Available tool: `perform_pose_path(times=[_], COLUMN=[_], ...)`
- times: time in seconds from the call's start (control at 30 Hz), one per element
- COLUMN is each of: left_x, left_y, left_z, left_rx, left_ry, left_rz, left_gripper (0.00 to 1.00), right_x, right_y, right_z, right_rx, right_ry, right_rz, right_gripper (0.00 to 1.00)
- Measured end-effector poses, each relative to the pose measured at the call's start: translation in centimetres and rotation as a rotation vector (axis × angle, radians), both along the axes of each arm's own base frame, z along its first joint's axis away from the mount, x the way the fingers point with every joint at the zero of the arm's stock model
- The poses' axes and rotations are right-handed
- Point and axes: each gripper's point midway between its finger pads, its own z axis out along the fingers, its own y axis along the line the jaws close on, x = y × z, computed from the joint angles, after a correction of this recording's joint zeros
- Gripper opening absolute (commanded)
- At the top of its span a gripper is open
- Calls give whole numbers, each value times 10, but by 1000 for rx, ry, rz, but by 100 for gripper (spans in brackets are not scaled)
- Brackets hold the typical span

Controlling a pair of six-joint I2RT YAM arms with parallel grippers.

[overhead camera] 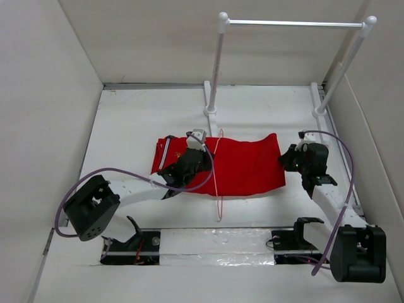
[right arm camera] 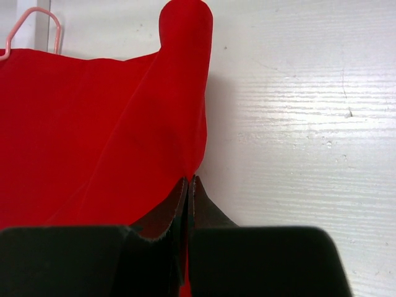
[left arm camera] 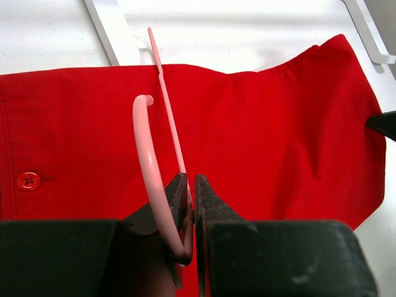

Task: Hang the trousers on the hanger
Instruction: Place the trousers on the hanger, then place the hanger at the clothesline.

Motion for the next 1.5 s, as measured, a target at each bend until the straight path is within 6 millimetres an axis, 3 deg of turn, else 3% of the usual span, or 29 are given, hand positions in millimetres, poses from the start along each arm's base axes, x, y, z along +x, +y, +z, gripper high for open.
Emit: perform_pose_path(times=[0.17, 0.27, 0.3, 0.37, 0.4, 0.43, 0.5, 0.57, 0.6, 0.63, 0.83, 0.9, 0.93, 1.03, 1.1, 1.3, 1.4, 1.5], left_x=[0, 1, 2, 2, 2, 2, -1, -4, -5, -6, -9, -9, -9, -8, -8, -20, -27, -30], left_y=[0, -1, -3, -5, -6, -7, -10, -13, -14, -16, -18, -17, -17, -17, -18, -26, -29, -30], left_z=[1, 5, 7, 11, 12, 13, 15, 17, 19, 22, 41, 51, 57, 80, 97, 129, 130, 129], left_rx=[-1, -7, -10, -16, -18, -18, -16, -9, -4, 0, -6, -14, -17, -34, -56, -101, -100, -88], left_ry=[-1, -6, -8, -15, -18, -23, -31, -44, -52, -58, -86, -91, -91, -98, -109, -140, -143, -138], left_rz=[0, 0, 0, -2, 1, 3, 5, 7, 8, 8, 10, 12, 12, 18, 19, -1, -12, -18], left_gripper=[0, 0, 0, 0, 0, 0, 0, 0, 0, 0, 0, 0, 0, 0, 0, 0, 0, 0], right_x=[1, 1, 0, 1, 1, 1, 0, -1, -3, -4, -40, -59, -68, -89, -94, -86, -84, -81], right_y=[0, 0, 0, -1, -1, -1, 2, 12, 19, 29, 118, 145, 156, 184, 196, 236, 246, 254], right_z=[2, 2, 2, 8, 13, 18, 28, 40, 47, 56, 103, 112, 116, 132, 137, 115, 105, 109], right_rx=[0, -3, -5, -16, -17, -19, -22, -26, -25, -23, 76, 114, 139, 226, 265, 265, 273, 304], right_ry=[-9, -9, -12, -36, -50, -69, -97, -125, -143, -167, -280, -293, -294, -316, -317, -197, -159, -165], right_rz=[3, 5, 4, 7, 6, 7, 21, 54, 79, 109, 386, 464, 491, 550, 564, 579, 570, 568], right_gripper=[0, 20, 35, 39, 43, 55, 62, 59, 47, 1, 3, 28, 53, 73, 73, 63, 51, 35])
